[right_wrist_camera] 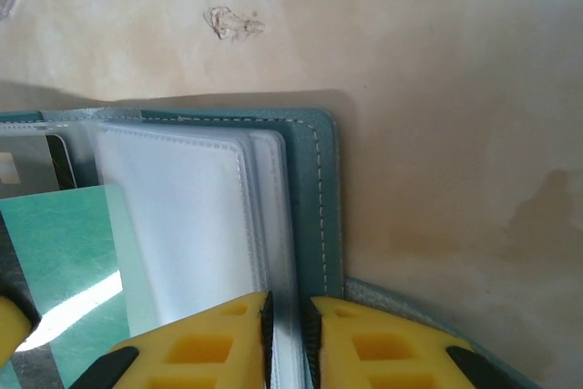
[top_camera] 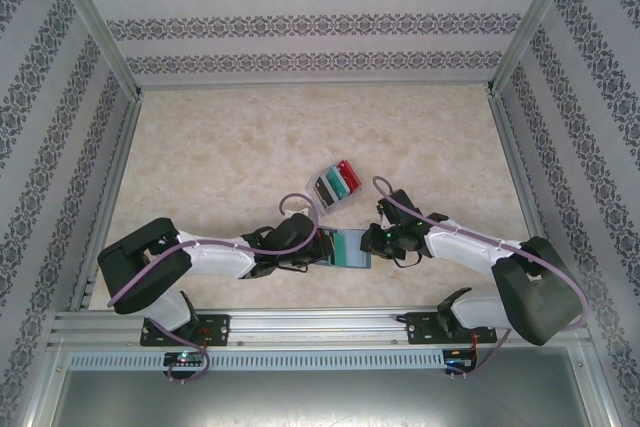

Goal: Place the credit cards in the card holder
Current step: Insert the credit card into the card slot.

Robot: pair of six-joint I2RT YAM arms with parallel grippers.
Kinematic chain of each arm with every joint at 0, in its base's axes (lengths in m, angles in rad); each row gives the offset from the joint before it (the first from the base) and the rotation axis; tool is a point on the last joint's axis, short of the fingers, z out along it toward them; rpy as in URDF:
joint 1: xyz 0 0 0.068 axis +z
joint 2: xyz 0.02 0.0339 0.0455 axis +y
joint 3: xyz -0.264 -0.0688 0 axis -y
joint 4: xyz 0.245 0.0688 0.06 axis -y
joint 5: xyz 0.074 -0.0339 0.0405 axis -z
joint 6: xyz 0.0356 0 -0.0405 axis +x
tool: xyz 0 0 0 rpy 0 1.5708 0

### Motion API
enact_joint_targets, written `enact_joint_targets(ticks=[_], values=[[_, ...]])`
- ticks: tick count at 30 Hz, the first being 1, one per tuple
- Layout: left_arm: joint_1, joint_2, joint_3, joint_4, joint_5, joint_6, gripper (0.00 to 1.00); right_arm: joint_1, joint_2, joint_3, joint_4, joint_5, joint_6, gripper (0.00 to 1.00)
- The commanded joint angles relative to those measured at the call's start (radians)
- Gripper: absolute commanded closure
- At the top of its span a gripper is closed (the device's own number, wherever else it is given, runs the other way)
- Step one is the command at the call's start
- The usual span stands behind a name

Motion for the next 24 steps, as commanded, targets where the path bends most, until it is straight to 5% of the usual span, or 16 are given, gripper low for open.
enact_joint_targets(ticks=[1,24], values=[[0.025,0.032,0.031,-0.062,0.044,0.051,1.0,-0.011,0.058,-0.027,-0.025,0.071,-0.017,0.79],[0.039,0.101,0.033,0.06,0.01,0.01,1.0,-0.01,0.06,-0.03,-0.031,0.072,-0.018,0.79]])
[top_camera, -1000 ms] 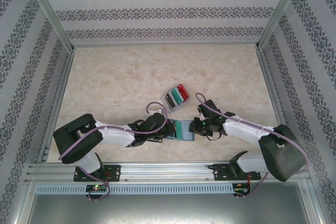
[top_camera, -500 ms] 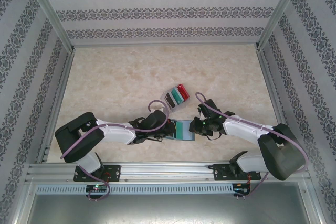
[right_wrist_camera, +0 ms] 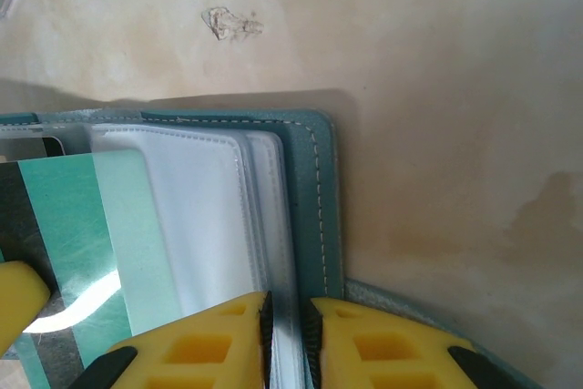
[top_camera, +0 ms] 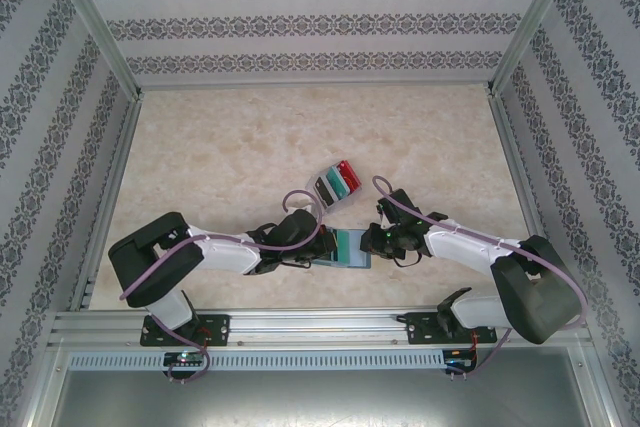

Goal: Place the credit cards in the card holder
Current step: Insert the credit card into the card slot.

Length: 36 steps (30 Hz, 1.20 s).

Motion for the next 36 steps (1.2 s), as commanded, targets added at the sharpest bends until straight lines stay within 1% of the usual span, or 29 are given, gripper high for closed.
enact_joint_targets(ticks=[1,3,5,8,10,12,15,16,17,18,20,23,31,34,36], values=[[0.016,0.038,0.018,-0.004,0.007,0.013,1.0,-0.01,0.052,-0.034,-0.029,0.076,-0.019,0.79],[0.016,0.052,0.037,-0.033,0.031,0.016,1.0,-0.01,0.052,-0.035,-0.026,0.077,-0.017,0.79],[0.016,0.072,0.033,-0.008,0.056,0.006,1.0,-0.011,0.051,-0.034,-0.024,0.079,-0.014,0.79],[0.016,0.103,0.058,0.005,0.091,0.02,0.95,-0.01,0.053,-0.035,-0.019,0.08,-0.01,0.79],[0.014,0.119,0.099,-0.052,0.103,0.041,0.92,-0.01,0.053,-0.033,-0.022,0.083,-0.01,0.79],[0.012,0.125,0.115,-0.079,0.105,0.05,0.92,-0.01,0.049,-0.035,-0.023,0.084,-0.007,0.78],[0.012,0.101,0.121,-0.139,0.083,0.064,0.88,-0.01,0.039,-0.037,-0.024,0.085,-0.006,0.78],[0.012,0.086,0.123,-0.175,0.07,0.072,0.86,-0.01,0.038,-0.038,-0.026,0.087,-0.005,0.78],[0.012,0.075,0.128,-0.215,0.056,0.081,0.82,-0.01,0.035,-0.037,-0.029,0.088,-0.006,0.78],[0.012,0.064,0.131,-0.248,0.047,0.091,0.8,-0.011,0.034,-0.036,-0.029,0.089,-0.005,0.78],[0.012,0.048,0.138,-0.296,0.036,0.107,0.72,-0.012,0.03,-0.036,-0.03,0.089,-0.004,0.78],[0.012,0.035,0.15,-0.336,0.021,0.126,0.72,-0.012,0.03,-0.032,-0.031,0.085,-0.005,0.77],[0.012,0.095,0.196,-0.287,0.078,0.143,0.8,-0.012,0.032,-0.029,-0.029,0.08,-0.006,0.77],[0.011,0.118,0.207,-0.271,0.095,0.141,0.87,-0.012,0.033,-0.029,-0.03,0.078,-0.005,0.77],[0.009,0.128,0.212,-0.263,0.109,0.143,0.87,-0.011,0.032,-0.028,-0.029,0.077,-0.004,0.77]])
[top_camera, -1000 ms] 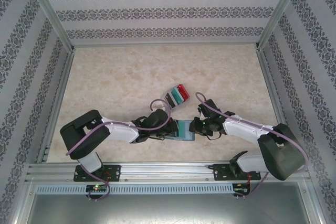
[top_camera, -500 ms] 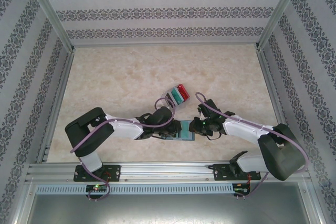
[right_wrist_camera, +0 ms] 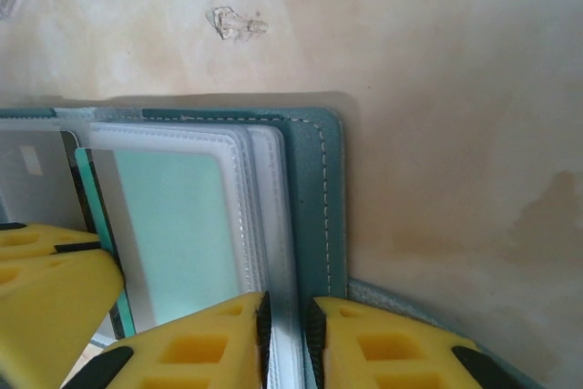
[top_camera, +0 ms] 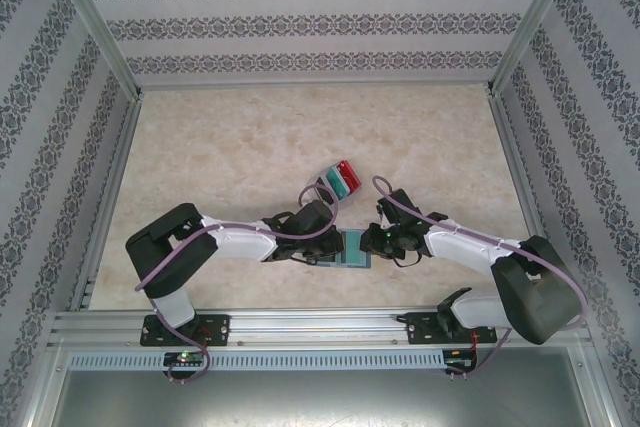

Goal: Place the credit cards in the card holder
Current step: Insert the credit card into the card slot.

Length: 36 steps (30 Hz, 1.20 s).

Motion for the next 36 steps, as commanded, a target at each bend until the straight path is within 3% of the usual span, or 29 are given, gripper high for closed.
enact_joint_targets(ticks=[1,7,14,19,25,31,36], values=[[0.003,0.031,0.023,0.007,0.035,0.027,0.87,-0.01,0.034,-0.029,-0.029,0.078,-0.002,0.77],[-0.001,0.012,0.016,-0.017,0.015,0.024,0.84,-0.01,0.027,-0.031,-0.031,0.081,0.001,0.77],[0.001,-0.108,-0.019,-0.14,-0.089,0.029,0.65,-0.022,-0.065,0.015,-0.09,0.09,-0.023,0.73],[0.027,-0.181,-0.023,-0.192,-0.136,0.037,0.6,-0.057,-0.153,0.065,-0.128,0.086,-0.055,0.66],[0.124,-0.217,0.067,-0.306,-0.156,0.069,0.5,-0.095,-0.171,0.192,-0.174,0.116,-0.161,0.56],[0.28,-0.176,0.127,-0.288,-0.05,0.071,0.49,-0.106,-0.039,0.371,-0.252,0.128,-0.281,0.57],[0.337,-0.095,0.229,-0.299,0.001,0.066,0.44,-0.105,0.077,0.49,-0.288,0.159,-0.334,0.54]])
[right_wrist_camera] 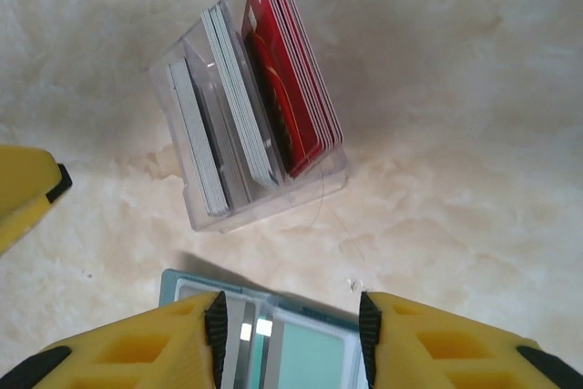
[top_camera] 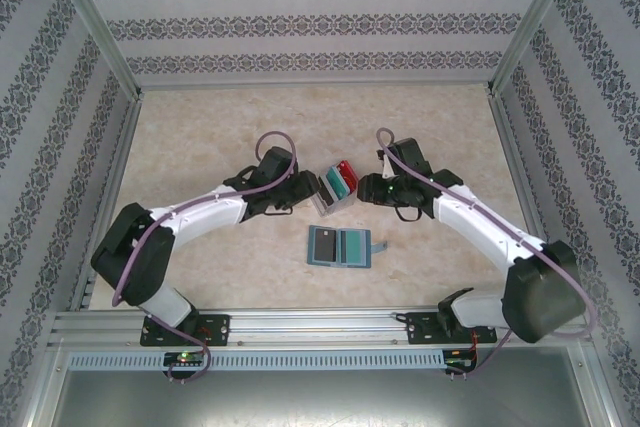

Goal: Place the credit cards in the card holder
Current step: Insert the credit card into the card slot, then pick up the credit card from the storage box.

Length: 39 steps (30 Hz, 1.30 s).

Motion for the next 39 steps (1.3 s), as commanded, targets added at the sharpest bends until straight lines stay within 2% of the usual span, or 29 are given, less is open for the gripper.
enact_joint_targets(ticks=[1,5,14,17,21,30,36,39], values=[[0.024,0.067,0.069,-0.047,0.054,0.009,0.43,-0.006,0.074,0.088,-0.085,0.065,-0.086,0.54],[0.033,0.135,0.129,-0.078,0.056,-0.002,0.47,0.0,0.173,0.192,-0.155,0.139,-0.141,0.52],[0.037,0.256,0.207,-0.134,0.072,-0.02,0.58,0.006,0.3,0.325,-0.207,0.169,-0.201,0.5],[0.037,0.277,0.219,-0.159,0.065,-0.014,0.68,0.011,0.334,0.355,-0.224,0.173,-0.22,0.49],[0.037,0.29,0.215,-0.178,0.053,-0.007,0.73,0.031,0.38,0.406,-0.255,0.193,-0.255,0.49],[0.037,0.313,0.212,-0.19,0.058,0.014,0.77,0.072,0.496,0.533,-0.314,0.301,-0.329,0.45],[0.037,0.315,0.221,-0.199,0.054,0.028,0.77,0.073,0.578,0.61,-0.341,0.257,-0.35,0.45],[0.037,0.316,0.22,-0.198,0.058,0.028,0.77,0.072,0.614,0.637,-0.353,0.28,-0.347,0.45]])
